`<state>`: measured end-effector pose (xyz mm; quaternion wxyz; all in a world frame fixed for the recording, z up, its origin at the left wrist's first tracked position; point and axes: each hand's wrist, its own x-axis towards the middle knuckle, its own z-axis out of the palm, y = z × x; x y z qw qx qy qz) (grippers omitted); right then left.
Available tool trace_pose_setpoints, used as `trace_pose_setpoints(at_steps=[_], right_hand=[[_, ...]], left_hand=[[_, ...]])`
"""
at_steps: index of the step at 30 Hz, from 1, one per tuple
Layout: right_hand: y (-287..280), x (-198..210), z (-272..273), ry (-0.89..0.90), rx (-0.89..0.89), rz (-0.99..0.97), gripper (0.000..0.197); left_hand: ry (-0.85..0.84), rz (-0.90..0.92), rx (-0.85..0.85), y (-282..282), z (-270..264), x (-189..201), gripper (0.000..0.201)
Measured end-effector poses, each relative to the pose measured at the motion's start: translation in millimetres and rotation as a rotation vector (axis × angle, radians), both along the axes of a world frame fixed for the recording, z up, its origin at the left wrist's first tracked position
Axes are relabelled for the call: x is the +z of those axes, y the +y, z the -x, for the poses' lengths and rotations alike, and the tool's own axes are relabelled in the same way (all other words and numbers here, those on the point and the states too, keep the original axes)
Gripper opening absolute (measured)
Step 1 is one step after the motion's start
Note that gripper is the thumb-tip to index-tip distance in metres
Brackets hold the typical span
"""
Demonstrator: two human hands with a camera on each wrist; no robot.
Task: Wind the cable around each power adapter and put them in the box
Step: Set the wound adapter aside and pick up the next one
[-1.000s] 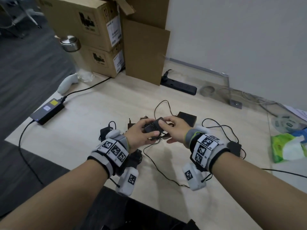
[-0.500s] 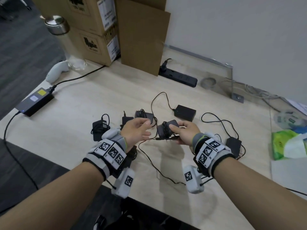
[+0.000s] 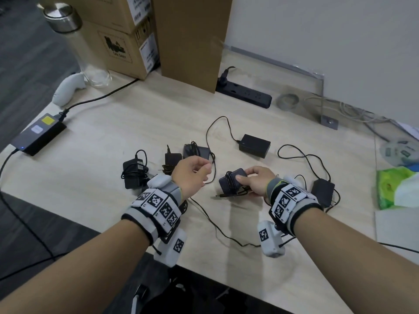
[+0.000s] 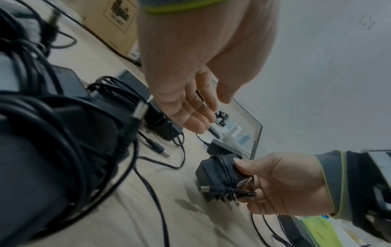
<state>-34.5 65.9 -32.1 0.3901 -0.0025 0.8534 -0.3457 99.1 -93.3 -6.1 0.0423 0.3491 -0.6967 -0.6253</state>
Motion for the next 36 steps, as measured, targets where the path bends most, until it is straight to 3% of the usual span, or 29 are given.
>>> trace_pose_setpoints(at_steps=[12, 15, 18, 22, 26, 29, 33, 36], right_hand=[[16, 0, 19, 0.184, 0.117, -0.096, 0.023], [16, 11, 36, 0.321, 0.041, -0.117, 0.026], [14, 18, 51, 0.454, -0.003, -0.181, 0.043], [5, 19, 65, 0.555, 0.164, -0.301, 0.075], [-6, 7, 74, 0.538, 0.321, -0.412, 0.089], [-13, 2, 80, 0.504, 0.360, -0.480, 0.085], [-14, 5, 79, 0.484, 0.359, -0.530, 0.058], [-8, 11, 75, 0.468, 0.259, -0.447, 0.050]], left_hand=[[-0.061, 0.079, -0.100, 22, 29, -11, 0.004], [-0.087, 0.091, -0.107, 25, 31, -15, 0.006], [-0.104, 0.083, -0.088, 30, 33, -17, 0.008], [-0.077, 0.062, -0.046, 34, 38, -14, 0.009], [-0.068, 0.038, -0.047, 34, 33, -17, 0.007], [-0.068, 0.019, -0.038, 31, 29, -16, 0.008], [-0.077, 0.002, -0.003, 26, 25, -12, 0.011], [-0.069, -0.005, 0.016, 23, 23, -9, 0.010]])
